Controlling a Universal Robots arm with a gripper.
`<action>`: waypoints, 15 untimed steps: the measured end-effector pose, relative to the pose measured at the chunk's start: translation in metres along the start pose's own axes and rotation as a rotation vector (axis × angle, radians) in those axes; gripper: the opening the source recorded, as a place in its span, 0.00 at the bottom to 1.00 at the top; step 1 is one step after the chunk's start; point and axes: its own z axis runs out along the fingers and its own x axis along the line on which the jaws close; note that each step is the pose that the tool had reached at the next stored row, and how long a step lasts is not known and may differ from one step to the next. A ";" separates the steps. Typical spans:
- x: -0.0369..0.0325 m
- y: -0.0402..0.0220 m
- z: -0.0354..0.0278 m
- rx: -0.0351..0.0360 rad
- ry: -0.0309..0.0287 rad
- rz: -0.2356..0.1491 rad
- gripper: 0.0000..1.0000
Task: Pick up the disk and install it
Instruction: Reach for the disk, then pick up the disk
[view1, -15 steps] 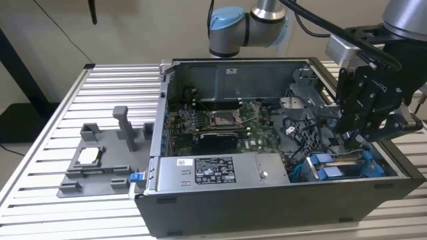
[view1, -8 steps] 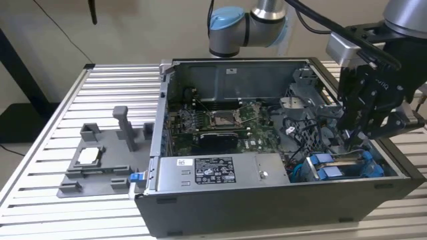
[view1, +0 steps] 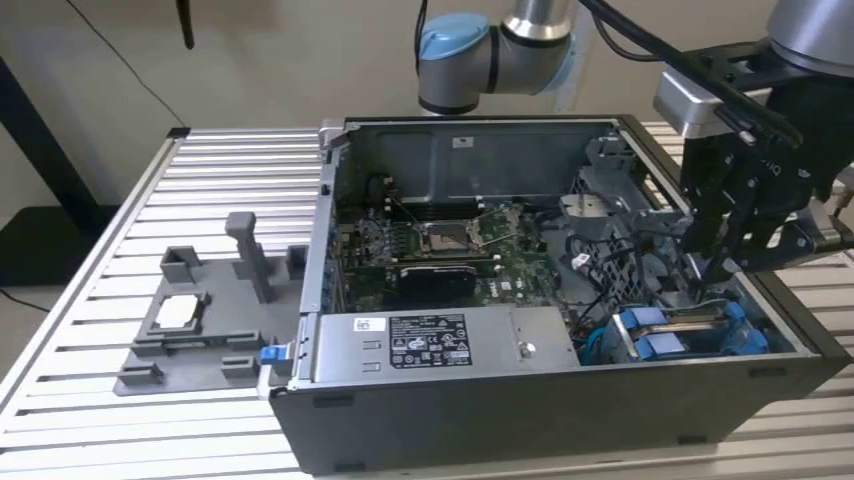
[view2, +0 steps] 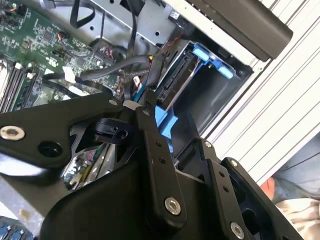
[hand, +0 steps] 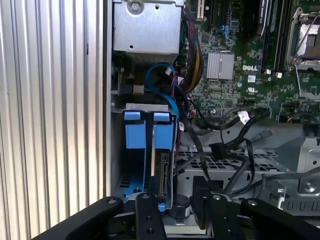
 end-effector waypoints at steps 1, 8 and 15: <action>0.0000 0.0000 0.0000 0.0129 -0.0006 -0.005 0.41; -0.0007 -0.0003 -0.0039 0.0377 -0.0054 -0.039 0.41; -0.0065 -0.0005 -0.0033 0.0620 -0.0104 -0.099 0.41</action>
